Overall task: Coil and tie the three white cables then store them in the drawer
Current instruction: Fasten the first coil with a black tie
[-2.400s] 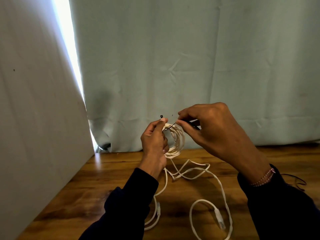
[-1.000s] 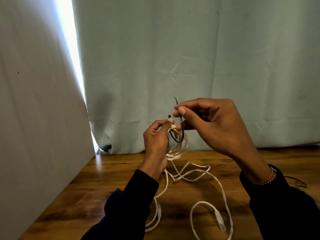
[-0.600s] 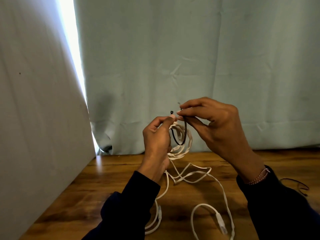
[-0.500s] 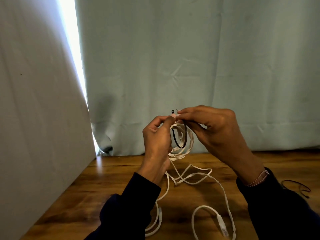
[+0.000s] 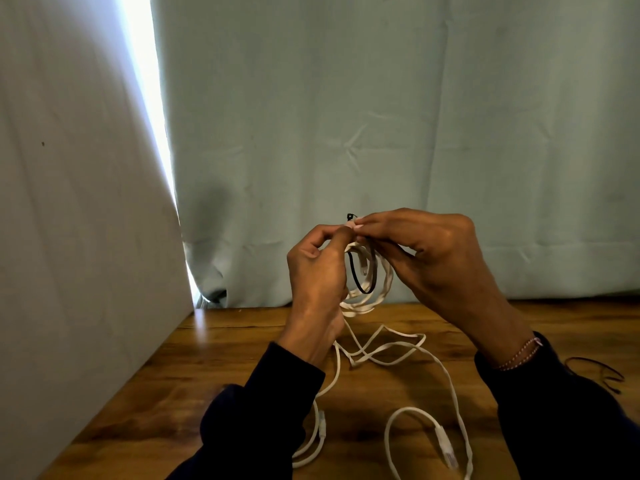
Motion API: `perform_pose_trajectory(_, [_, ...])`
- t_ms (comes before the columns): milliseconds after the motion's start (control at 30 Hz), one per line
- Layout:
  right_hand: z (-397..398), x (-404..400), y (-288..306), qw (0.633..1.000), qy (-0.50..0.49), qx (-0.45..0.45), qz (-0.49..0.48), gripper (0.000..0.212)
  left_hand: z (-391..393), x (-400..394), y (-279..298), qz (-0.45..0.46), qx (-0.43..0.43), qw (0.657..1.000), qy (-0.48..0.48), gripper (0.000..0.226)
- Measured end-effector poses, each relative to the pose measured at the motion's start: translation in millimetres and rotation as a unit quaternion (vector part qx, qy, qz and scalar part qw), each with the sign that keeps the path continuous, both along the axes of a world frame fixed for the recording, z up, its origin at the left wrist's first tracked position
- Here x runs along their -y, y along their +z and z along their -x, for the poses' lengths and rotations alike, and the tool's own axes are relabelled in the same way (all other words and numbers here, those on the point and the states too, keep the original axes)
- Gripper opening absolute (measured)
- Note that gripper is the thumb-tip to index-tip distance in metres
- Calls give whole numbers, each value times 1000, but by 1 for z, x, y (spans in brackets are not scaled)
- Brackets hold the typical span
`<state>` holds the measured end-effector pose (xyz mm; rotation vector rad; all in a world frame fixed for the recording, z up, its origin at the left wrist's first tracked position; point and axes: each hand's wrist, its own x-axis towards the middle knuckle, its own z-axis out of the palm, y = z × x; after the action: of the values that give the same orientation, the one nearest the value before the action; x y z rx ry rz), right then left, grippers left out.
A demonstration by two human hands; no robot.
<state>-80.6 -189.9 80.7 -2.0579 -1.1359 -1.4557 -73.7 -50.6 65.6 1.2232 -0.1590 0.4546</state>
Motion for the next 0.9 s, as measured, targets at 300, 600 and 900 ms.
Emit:
perform_pose_trajectory(300, [3, 1, 3, 1000, -16, -22, 13, 24, 3, 2, -1, -7, 17, 1000, 6, 16])
perform_pose_trajectory(600, [7, 0, 5, 999, -28, -35, 24, 25, 2, 2, -1, -14, 22, 1000, 11, 17])
perform_pose_trajectory(900, [7, 0, 6, 999, -38, -18, 26, 25, 0, 3, -3, -71, 83, 993, 46, 17])
